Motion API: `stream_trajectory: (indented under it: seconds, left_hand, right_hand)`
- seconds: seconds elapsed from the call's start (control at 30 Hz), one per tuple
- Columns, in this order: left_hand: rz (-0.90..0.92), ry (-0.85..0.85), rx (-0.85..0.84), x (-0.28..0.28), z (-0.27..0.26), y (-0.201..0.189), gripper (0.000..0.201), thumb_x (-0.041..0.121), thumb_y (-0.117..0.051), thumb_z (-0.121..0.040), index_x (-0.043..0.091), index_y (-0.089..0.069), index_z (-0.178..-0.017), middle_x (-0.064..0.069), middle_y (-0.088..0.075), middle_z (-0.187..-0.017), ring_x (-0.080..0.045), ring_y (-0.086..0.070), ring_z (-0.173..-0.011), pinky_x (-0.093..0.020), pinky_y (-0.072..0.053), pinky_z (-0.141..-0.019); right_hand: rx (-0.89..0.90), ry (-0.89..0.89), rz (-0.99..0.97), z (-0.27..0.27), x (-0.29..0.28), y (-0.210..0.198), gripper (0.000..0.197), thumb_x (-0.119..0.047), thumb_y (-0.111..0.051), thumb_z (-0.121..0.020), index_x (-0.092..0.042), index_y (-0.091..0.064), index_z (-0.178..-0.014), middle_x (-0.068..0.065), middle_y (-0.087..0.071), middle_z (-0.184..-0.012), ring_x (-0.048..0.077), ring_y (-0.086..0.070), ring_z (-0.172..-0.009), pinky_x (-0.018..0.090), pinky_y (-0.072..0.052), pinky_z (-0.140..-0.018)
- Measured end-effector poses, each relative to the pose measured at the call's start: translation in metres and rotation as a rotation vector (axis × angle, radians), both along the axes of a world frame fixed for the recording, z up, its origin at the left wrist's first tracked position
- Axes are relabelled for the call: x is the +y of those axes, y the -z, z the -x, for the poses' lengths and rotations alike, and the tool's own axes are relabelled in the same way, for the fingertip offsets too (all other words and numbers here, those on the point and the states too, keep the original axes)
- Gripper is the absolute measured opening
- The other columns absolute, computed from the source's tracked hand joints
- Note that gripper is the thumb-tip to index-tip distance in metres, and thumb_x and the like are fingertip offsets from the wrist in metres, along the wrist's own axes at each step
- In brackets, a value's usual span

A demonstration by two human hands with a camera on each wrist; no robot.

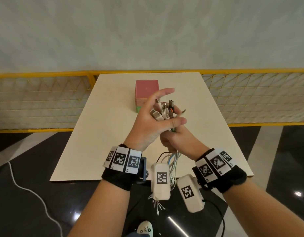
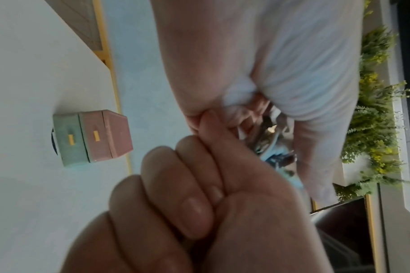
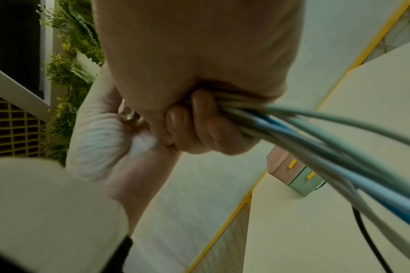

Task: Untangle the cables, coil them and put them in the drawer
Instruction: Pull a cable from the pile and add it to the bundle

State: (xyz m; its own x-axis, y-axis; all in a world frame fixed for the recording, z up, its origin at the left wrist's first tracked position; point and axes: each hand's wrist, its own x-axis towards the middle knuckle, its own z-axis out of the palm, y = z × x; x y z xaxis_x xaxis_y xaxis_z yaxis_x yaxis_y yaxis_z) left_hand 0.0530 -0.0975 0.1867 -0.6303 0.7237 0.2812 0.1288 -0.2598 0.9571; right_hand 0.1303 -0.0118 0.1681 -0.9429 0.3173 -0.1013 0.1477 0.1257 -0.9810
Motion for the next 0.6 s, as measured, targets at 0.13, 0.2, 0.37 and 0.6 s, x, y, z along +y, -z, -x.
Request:
stream_trajectory:
  seconds: [0.13,0.2,0.37,0.6]
  left_hand:
    - [0.005,0.015,0.156,-0.004,0.006,-0.003,0.061,-0.002,-0.081,-0.072,0.014,-0.059,-0.127,-0.009,-0.062,-0.087,-0.013,-0.062,-0.082,-0.024,-0.051,-0.081]
    - [0.078,0.003,0.327,-0.003,0.011,-0.005,0.049,0.006,-0.082,-0.074,0.015,-0.066,-0.12,-0.003,-0.06,-0.091,-0.01,-0.059,-0.086,-0.02,-0.047,-0.084]
    - [0.2,-0.016,0.596,0.002,0.021,-0.011,0.015,0.019,-0.069,-0.09,0.015,-0.074,-0.103,0.001,-0.062,-0.101,-0.009,-0.06,-0.099,-0.017,-0.044,-0.088]
    - [0.196,0.085,0.585,0.005,0.026,-0.028,0.022,0.019,-0.063,-0.094,0.002,-0.05,-0.088,0.0,-0.05,-0.074,0.0,-0.046,-0.056,-0.008,-0.038,-0.051]
  right_hand:
    - [-0.01,-0.008,-0.059,0.001,0.0,-0.001,0.019,-0.013,-0.043,-0.08,-0.015,-0.038,-0.062,0.005,-0.031,-0.051,0.015,-0.025,-0.042,0.025,-0.023,-0.04]
    - [-0.027,0.015,-0.104,0.003,0.002,0.0,0.022,-0.009,-0.043,-0.085,-0.013,-0.038,-0.064,0.006,-0.032,-0.052,0.014,-0.025,-0.041,0.026,-0.024,-0.04]
    - [-0.046,0.042,-0.171,0.008,0.007,-0.003,0.025,-0.008,-0.043,-0.088,-0.016,-0.046,-0.064,0.002,-0.034,-0.051,0.014,-0.028,-0.041,0.029,-0.026,-0.043]
    - [-0.013,0.017,-0.141,0.012,0.007,-0.014,0.054,-0.011,-0.044,-0.091,-0.034,-0.055,-0.044,0.001,-0.034,-0.05,0.013,-0.027,-0.041,0.028,-0.027,-0.044]
